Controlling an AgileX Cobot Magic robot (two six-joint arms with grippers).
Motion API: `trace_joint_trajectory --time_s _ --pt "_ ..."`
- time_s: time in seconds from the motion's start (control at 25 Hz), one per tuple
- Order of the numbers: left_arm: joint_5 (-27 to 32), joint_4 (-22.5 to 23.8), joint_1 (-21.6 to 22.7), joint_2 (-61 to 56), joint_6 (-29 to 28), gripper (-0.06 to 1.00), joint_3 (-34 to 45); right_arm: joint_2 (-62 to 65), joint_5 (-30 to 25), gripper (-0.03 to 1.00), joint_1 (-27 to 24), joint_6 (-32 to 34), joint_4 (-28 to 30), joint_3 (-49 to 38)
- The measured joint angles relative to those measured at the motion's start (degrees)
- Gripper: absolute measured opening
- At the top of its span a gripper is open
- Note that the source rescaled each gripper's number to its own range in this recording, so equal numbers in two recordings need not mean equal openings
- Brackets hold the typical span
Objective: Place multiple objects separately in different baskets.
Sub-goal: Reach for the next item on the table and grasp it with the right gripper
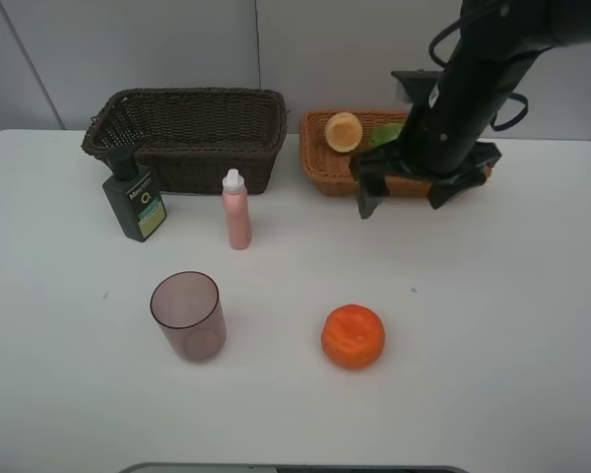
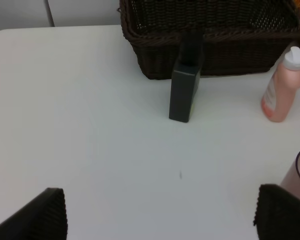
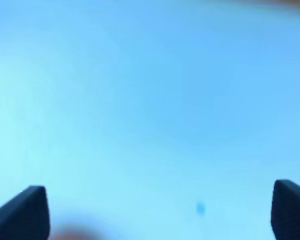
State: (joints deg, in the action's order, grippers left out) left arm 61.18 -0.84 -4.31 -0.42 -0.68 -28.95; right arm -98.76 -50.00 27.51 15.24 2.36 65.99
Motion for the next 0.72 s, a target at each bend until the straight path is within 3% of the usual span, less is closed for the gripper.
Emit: trace_joint_trajectory --time_s 0.2,0.48,0.6,0.72 --pt "0.00 0.00 0.00 0.00 0.00 0.96 0.00 3.64 0.61 0.94 3.59 -5.22 -0.87 -7.18" --pt "0.00 0.00 0.00 0.00 0.00 0.96 0.00 3.97 0.46 0.94 9.06 -21.09 -3.86 -8.49" --pt "0.00 0.00 0.00 0.00 0.00 0.96 0.00 3.97 -2.31 0.94 10.88 -29.68 -4.08 -8.49" --pt "0.00 0.00 0.00 0.00 0.00 0.96 0.00 3.97 -4.21 0.94 12.42 -34.26 -4.00 -8.69"
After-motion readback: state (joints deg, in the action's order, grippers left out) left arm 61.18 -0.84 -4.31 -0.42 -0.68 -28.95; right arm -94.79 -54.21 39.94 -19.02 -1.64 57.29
